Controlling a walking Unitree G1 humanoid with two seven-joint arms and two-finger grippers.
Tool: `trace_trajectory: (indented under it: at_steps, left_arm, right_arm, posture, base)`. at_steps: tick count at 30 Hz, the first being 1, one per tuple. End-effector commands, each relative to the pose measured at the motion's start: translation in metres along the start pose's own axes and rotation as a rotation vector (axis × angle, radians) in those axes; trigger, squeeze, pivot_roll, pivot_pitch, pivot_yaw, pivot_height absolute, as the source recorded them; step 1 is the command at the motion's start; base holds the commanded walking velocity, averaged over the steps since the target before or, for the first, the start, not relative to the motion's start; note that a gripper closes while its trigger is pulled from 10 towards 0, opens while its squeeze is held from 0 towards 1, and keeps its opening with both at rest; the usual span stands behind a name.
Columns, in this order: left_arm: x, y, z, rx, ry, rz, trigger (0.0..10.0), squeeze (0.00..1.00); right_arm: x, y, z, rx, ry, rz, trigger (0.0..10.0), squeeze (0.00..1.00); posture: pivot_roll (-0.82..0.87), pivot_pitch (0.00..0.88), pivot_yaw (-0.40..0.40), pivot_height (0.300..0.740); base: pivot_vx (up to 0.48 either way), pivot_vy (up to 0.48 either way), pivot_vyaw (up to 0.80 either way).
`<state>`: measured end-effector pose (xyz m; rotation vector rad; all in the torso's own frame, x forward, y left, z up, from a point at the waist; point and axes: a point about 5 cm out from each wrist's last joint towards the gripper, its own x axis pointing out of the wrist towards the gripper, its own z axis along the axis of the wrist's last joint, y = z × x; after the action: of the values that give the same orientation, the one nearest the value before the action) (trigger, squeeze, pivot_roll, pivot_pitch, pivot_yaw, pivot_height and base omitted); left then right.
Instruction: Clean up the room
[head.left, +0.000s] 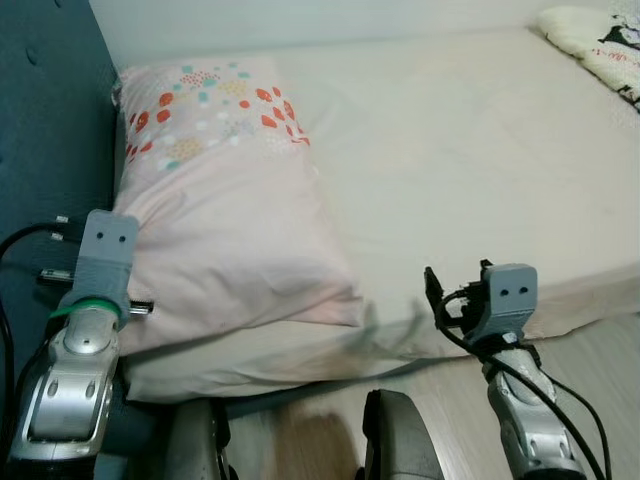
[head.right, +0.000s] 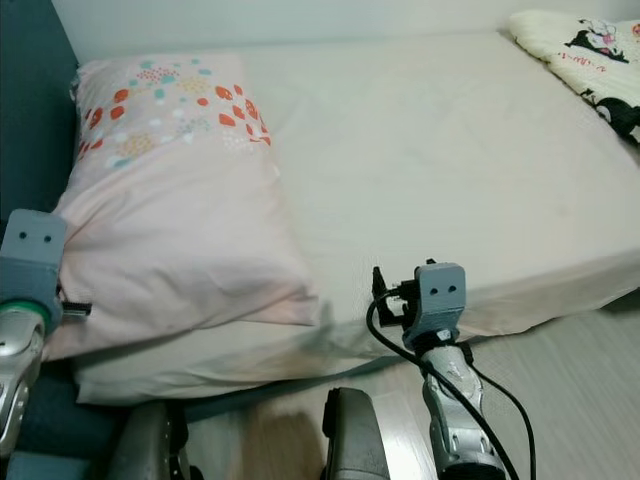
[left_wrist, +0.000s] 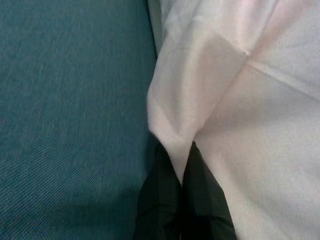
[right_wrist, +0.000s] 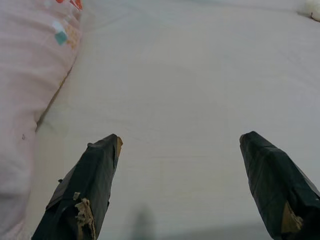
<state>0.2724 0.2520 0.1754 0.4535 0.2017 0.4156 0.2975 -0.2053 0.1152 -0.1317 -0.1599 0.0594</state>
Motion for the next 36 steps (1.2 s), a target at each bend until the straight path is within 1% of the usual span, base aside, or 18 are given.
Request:
trace_trajectory:
  at_steps: [1, 7, 11, 12, 15, 17, 18, 19, 20, 22, 23, 24, 27, 28, 31, 33, 35, 36]
  left_arm:
    - [-0.003, 0.017, -0.003, 0.023, 0.014, 0.075, 0.0, 0.00]
    - [-0.016, 0.038, -0.002, 0.040, -0.008, 0.191, 0.0, 0.00]
    - [-0.041, 0.046, -0.015, 0.086, 0.016, 0.206, 0.0, 0.00]
    - [-0.041, 0.046, -0.015, 0.086, 0.016, 0.206, 0.0, 0.00]
    - [-0.055, 0.038, -0.031, 0.143, 0.065, 0.090, 0.0, 0.00]
    - [-0.067, 0.020, -0.041, 0.217, 0.086, -0.107, 0.0, 0.00]
    - [-0.067, 0.020, -0.041, 0.217, 0.086, -0.107, 0.0, 0.00]
    - [-0.074, 0.000, -0.047, 0.247, 0.105, -0.316, 0.0, 0.00]
    - [-0.074, 0.000, -0.047, 0.247, 0.105, -0.316, 0.0, 0.00]
    - [-0.071, -0.016, -0.041, 0.236, 0.074, -0.417, 0.0, 0.00]
    - [-0.058, -0.024, -0.028, 0.226, 0.013, -0.407, 10.0, 0.00]
    - [-0.058, -0.024, -0.028, 0.226, 0.013, -0.407, 10.0, 0.00]
    - [-0.039, -0.028, -0.012, 0.214, -0.086, -0.333, 10.0, 0.00]
    - [-0.034, -0.026, -0.008, 0.201, -0.106, -0.295, 10.0, 1.00]
    - [-0.028, -0.023, 0.001, 0.149, -0.146, -0.228, 10.0, 1.00]
    - [-0.023, -0.012, 0.016, 0.111, -0.229, -0.089, 10.0, 1.00]
    - [-0.023, -0.003, 0.025, 0.136, -0.282, 0.015, 10.0, 1.00]
    - [-0.023, -0.003, 0.025, 0.136, -0.282, 0.015, 10.0, 1.00]
  right_arm:
    - [-0.006, -0.005, -0.008, 0.004, 0.031, -0.012, 10.0, 0.00]
    - [-0.007, -0.004, -0.009, 0.006, 0.033, -0.013, 10.0, 0.00]
    - [-0.009, -0.002, -0.012, 0.008, 0.041, -0.006, 10.0, 0.00]
    - [-0.009, -0.002, -0.012, 0.008, 0.041, -0.006, 10.0, 0.00]
    - [-0.008, -0.001, -0.012, 0.007, 0.042, -0.002, 10.0, 0.00]
    - [-0.006, -0.001, -0.011, 0.007, 0.041, 0.001, 10.0, 0.00]
    - [-0.006, -0.001, -0.011, 0.007, 0.041, 0.001, 10.0, 0.00]
    - [-0.005, -0.001, -0.011, 0.006, 0.041, 0.002, 10.0, 0.00]
    - [-0.005, -0.001, -0.011, 0.006, 0.041, 0.002, 10.0, 0.00]
    - [-0.004, -0.001, -0.011, 0.005, 0.041, 0.003, 10.0, 0.00]
    - [-0.004, -0.001, -0.011, 0.005, 0.039, 0.002, 10.0, 0.00]
    - [-0.004, -0.001, -0.011, 0.005, 0.039, 0.002, 10.0, 0.00]
    - [-0.004, -0.001, -0.011, 0.008, 0.035, -0.006, 10.0, 0.00]
    - [-0.004, -0.001, -0.010, 0.009, 0.033, -0.009, 10.0, 0.00]
    - [-0.005, -0.002, -0.010, 0.008, 0.032, -0.013, 10.0, 0.00]
    - [-0.006, -0.003, -0.011, 0.005, 0.032, -0.017, 10.0, 0.00]
    - [-0.006, -0.004, -0.011, 0.005, 0.031, -0.019, 10.0, 0.00]
    - [-0.006, -0.004, -0.011, 0.005, 0.031, -0.019, 10.0, 0.00]
  posture:
    - [0.04, 0.161, -0.006, 0.575]
    - [0.04, 0.161, 0.003, 0.575]
    - [0.06, 0.171, 0.007, 0.575]
    - [0.06, 0.171, 0.007, 0.575]
    - [0.06, 0.171, 0.007, 0.575]
    - [0.06, 0.171, 0.007, 0.575]
    - [0.06, 0.171, 0.007, 0.575]
    - [0.07, 0.172, 0.003, 0.575]
    - [0.07, 0.172, 0.003, 0.575]
    - [0.07, 0.170, 0.000, 0.575]
    - [0.06, 0.166, 0.003, 0.575]
    - [0.06, 0.166, 0.003, 0.575]
    - [0.05, 0.161, 0.006, 0.575]
    - [0.05, 0.161, 0.006, 0.575]
    - [0.05, 0.161, 0.006, 0.575]
    - [0.05, 0.161, 0.006, 0.575]
    - [0.05, 0.161, 0.006, 0.575]
    - [0.05, 0.161, 0.006, 0.575]
  base:
    - [0.000, 0.000, 0.00]
    - [0.000, 0.000, 0.00]
    - [0.000, 0.000, 0.00]
    - [0.000, 0.000, 0.00]
    - [0.000, 0.000, 0.00]
    - [0.000, 0.000, 0.00]
    - [0.000, 0.000, 0.00]
    - [0.000, 0.000, 0.00]
    - [0.000, 0.000, 0.00]
    - [0.000, 0.000, 0.00]
    - [0.000, 0.000, 0.00]
    - [0.000, 0.000, 0.00]
    - [0.000, 0.000, 0.00]
    - [0.000, 0.000, 0.00]
    - [0.000, 0.000, 0.00]
    - [0.000, 0.000, 0.00]
    - [0.000, 0.000, 0.00]
    - [0.000, 0.000, 0.00]
